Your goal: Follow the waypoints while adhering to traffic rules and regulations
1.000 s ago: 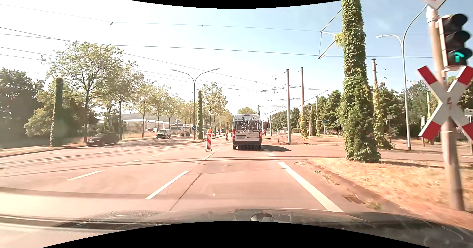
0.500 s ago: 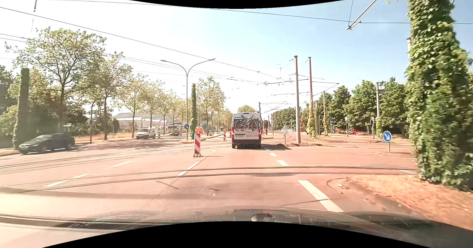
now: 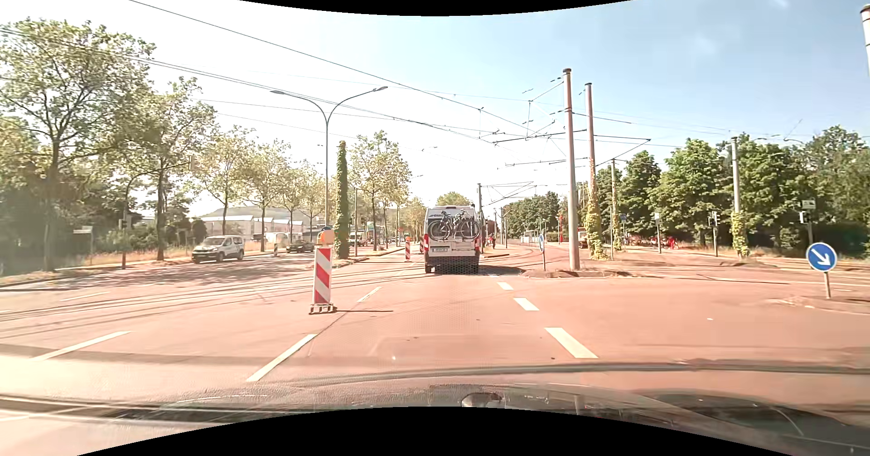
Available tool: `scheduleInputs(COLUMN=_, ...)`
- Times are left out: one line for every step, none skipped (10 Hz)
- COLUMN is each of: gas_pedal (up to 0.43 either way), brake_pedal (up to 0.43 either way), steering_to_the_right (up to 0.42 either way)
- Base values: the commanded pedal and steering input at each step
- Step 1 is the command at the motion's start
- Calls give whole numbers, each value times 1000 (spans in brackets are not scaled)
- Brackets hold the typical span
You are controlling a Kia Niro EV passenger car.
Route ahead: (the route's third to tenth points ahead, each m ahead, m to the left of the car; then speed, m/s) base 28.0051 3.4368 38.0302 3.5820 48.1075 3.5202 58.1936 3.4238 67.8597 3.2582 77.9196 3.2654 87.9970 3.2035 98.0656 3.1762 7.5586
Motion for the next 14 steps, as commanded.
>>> scheduleInputs(gas_pedal=59, brake_pedal=0, steering_to_the_right=0)
scheduleInputs(gas_pedal=59, brake_pedal=0, steering_to_the_right=-1)
scheduleInputs(gas_pedal=59, brake_pedal=0, steering_to_the_right=-1)
scheduleInputs(gas_pedal=59, brake_pedal=0, steering_to_the_right=-1)
scheduleInputs(gas_pedal=59, brake_pedal=0, steering_to_the_right=-3)
scheduleInputs(gas_pedal=67, brake_pedal=0, steering_to_the_right=-7)
scheduleInputs(gas_pedal=67, brake_pedal=0, steering_to_the_right=-7)
scheduleInputs(gas_pedal=67, brake_pedal=0, steering_to_the_right=-6)
scheduleInputs(gas_pedal=87, brake_pedal=0, steering_to_the_right=-6)
scheduleInputs(gas_pedal=98, brake_pedal=0, steering_to_the_right=-7)
scheduleInputs(gas_pedal=98, brake_pedal=0, steering_to_the_right=-5)
scheduleInputs(gas_pedal=118, brake_pedal=0, steering_to_the_right=-3)
scheduleInputs(gas_pedal=118, brake_pedal=0, steering_to_the_right=-3)
scheduleInputs(gas_pedal=130, brake_pedal=0, steering_to_the_right=-3)
